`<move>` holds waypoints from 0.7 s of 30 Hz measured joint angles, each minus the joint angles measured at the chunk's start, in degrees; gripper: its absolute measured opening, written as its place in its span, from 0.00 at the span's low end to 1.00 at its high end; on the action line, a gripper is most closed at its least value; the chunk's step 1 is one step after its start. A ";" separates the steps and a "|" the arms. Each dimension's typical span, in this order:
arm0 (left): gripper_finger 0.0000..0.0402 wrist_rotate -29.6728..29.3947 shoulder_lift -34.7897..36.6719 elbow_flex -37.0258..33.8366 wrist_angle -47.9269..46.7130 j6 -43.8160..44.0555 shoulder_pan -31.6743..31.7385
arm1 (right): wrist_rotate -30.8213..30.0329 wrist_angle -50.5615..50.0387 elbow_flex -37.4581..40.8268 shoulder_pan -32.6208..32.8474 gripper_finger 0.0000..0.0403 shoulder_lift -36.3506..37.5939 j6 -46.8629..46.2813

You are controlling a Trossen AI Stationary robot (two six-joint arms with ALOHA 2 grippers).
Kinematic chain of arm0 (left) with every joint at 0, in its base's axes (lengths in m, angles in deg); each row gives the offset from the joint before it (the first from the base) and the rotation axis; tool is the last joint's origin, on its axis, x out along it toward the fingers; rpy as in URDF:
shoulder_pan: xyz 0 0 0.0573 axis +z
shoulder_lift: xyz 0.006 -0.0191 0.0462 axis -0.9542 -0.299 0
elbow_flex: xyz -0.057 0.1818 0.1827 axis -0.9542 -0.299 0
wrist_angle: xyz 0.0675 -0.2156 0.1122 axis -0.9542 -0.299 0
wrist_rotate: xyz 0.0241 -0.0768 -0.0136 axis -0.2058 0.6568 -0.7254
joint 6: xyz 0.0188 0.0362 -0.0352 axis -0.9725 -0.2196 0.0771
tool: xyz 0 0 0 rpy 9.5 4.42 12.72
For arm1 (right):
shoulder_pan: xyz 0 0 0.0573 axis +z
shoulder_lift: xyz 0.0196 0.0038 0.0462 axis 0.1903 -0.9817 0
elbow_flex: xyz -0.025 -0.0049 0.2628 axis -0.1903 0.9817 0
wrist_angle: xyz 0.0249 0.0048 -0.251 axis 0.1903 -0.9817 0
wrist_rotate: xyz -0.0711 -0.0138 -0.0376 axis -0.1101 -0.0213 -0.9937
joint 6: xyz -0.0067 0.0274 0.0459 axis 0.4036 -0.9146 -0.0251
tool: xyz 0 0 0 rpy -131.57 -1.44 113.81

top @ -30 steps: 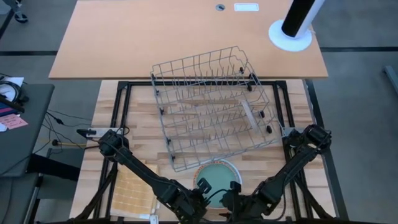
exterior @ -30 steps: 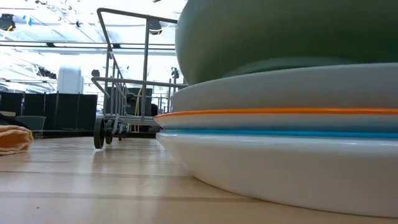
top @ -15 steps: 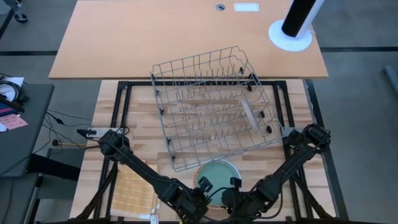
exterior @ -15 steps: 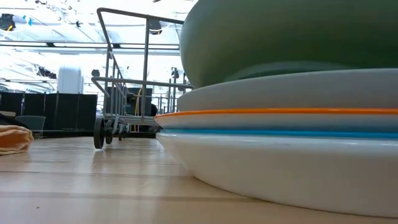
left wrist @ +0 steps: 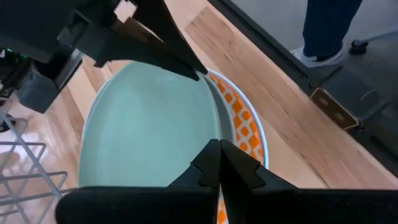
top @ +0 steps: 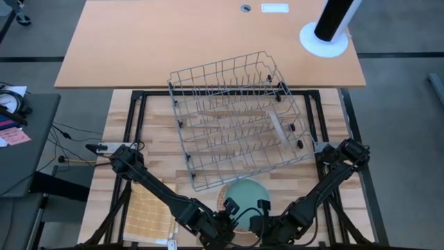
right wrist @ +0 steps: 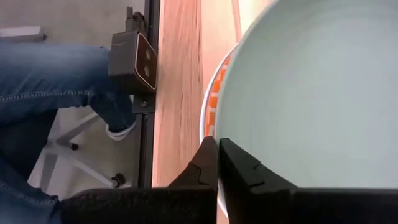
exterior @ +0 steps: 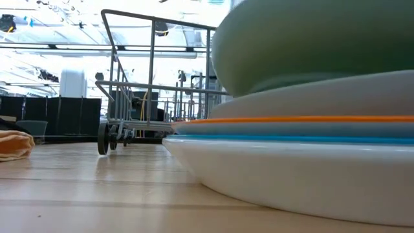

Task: Sort dishes
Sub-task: Put the green plate in the dish rack

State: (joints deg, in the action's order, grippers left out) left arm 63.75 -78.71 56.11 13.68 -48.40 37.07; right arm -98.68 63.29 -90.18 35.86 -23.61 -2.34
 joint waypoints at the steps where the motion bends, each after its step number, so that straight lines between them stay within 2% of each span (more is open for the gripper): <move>1: 0.00 0.00 0.00 0.19 -0.02 0.22 0.02 | 0.03 -0.15 0.00 0.00 0.02 0.00 -0.02; 7: 0.00 0.55 0.00 0.43 -0.10 3.42 0.35 | 1.88 -0.70 0.00 0.02 0.01 0.00 0.22; 12: 0.03 3.99 -0.28 0.43 -0.14 5.18 0.56 | 4.63 -0.79 0.00 -0.07 0.00 0.07 1.21; 15: 0.12 5.53 -0.29 0.43 0.85 7.92 0.43 | 6.20 -0.83 0.00 -0.11 0.00 0.07 1.64; 21: 0.36 6.04 -0.28 -1.21 2.36 12.44 0.33 | 8.09 -1.09 0.00 -0.50 0.00 0.29 2.54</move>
State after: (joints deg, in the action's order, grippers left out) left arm 69.79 -79.00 54.91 16.04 -35.95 37.40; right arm -90.59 62.20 -90.18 35.35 -23.32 0.20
